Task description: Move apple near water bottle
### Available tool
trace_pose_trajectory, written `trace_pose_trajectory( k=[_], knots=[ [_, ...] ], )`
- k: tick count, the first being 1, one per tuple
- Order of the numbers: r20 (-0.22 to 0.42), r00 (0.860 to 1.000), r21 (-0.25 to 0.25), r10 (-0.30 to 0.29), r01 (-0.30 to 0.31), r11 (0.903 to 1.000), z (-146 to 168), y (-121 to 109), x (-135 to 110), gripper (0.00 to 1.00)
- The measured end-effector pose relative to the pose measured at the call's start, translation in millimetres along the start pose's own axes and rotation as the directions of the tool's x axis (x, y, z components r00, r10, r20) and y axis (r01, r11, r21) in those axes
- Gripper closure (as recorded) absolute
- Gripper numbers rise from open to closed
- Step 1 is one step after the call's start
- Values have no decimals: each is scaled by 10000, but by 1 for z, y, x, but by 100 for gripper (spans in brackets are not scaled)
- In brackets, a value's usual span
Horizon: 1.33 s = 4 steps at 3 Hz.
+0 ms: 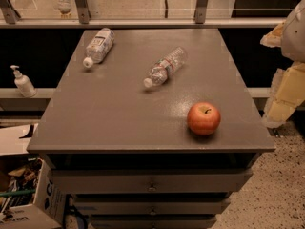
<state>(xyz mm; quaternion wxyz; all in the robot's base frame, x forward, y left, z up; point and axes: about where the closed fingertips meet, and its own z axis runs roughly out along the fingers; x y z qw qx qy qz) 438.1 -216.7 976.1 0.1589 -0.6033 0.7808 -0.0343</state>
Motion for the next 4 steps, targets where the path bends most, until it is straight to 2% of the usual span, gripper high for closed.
trace_pose_trajectory(
  k=[2, 3, 4],
  knots=[
    [1, 10000, 2, 0, 0, 10000, 0, 0, 0, 0],
    [469, 9989, 13, 69, -70, 10000, 7, 0, 3, 0],
    [1315, 9913, -140, 78, -60, 9999, 23, 3, 6, 0]
  ],
)
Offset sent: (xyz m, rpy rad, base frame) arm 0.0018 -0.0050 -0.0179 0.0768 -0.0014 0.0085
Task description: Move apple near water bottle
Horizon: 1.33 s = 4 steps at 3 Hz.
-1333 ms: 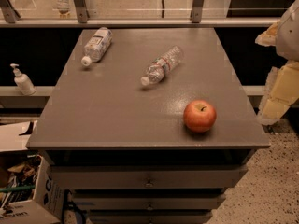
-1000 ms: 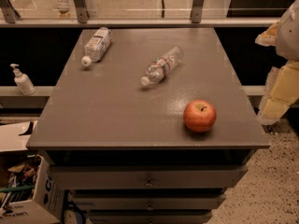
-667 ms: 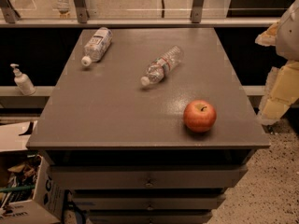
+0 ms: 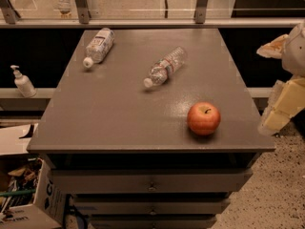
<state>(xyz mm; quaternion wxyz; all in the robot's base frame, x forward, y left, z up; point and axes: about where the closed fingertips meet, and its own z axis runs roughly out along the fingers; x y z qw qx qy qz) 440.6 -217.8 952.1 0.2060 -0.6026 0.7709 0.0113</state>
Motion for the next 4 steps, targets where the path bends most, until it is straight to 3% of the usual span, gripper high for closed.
trace_pose_trajectory(
  k=[1, 2, 4],
  knots=[
    [1440, 9896, -416, -13, 73, 9991, 32, 5, 8, 0],
    [2705, 9627, -940, 37, 226, 9953, 64, 9, 15, 0],
    [4513, 8922, -1749, 176, 691, 9822, 108, 24, -9, 0]
  ],
)
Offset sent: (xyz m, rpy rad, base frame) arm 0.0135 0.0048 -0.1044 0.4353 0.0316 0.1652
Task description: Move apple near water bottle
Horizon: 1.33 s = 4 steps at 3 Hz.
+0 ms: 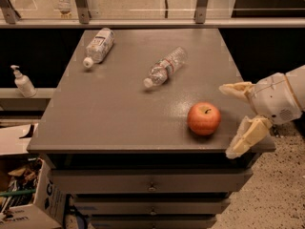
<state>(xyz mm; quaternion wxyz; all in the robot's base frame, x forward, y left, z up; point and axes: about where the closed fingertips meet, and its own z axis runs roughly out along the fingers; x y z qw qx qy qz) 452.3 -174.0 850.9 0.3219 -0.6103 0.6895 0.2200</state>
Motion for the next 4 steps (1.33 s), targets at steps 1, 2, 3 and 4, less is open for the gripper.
trace_pose_trajectory(
  k=[1, 2, 3, 4],
  knots=[
    [748, 9972, -445, -9, 43, 9990, 26, 13, -13, 0],
    [1205, 9924, -805, -254, 353, 9961, 53, 23, -26, 18],
    [1392, 9880, -818, -676, 795, 9935, 64, 22, -36, 41],
    [1461, 9854, -680, -880, 987, 9928, 63, 15, -42, 64]
  ],
)
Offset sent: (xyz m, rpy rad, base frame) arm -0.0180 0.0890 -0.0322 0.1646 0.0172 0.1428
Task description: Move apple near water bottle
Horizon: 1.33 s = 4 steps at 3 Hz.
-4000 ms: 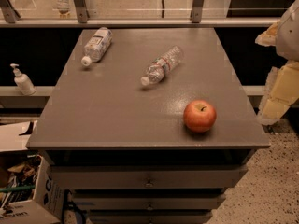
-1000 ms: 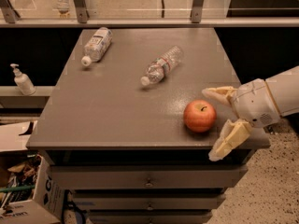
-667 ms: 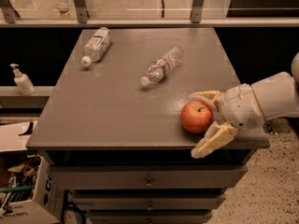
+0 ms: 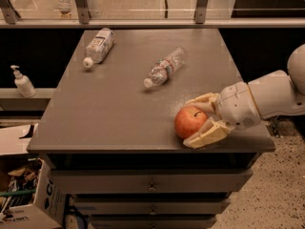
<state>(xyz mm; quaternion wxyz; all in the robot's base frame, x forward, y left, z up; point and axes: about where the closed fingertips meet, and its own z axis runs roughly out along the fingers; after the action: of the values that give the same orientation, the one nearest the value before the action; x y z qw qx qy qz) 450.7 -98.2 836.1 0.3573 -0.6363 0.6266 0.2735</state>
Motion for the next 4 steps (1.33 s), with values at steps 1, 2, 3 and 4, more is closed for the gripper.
trace_pose_trajectory(
  k=[1, 2, 3, 4],
  knots=[
    [-12, 9999, 239, -157, 157, 9996, -11, -12, -6, 88],
    [-201, 9987, 626, -475, 487, 9968, -28, -34, -20, 100],
    [-290, 9980, 1391, -567, 602, 9884, -53, -57, -42, 100],
    [-291, 9980, 1391, -568, 603, 9884, -53, -57, -42, 100]
  ],
)
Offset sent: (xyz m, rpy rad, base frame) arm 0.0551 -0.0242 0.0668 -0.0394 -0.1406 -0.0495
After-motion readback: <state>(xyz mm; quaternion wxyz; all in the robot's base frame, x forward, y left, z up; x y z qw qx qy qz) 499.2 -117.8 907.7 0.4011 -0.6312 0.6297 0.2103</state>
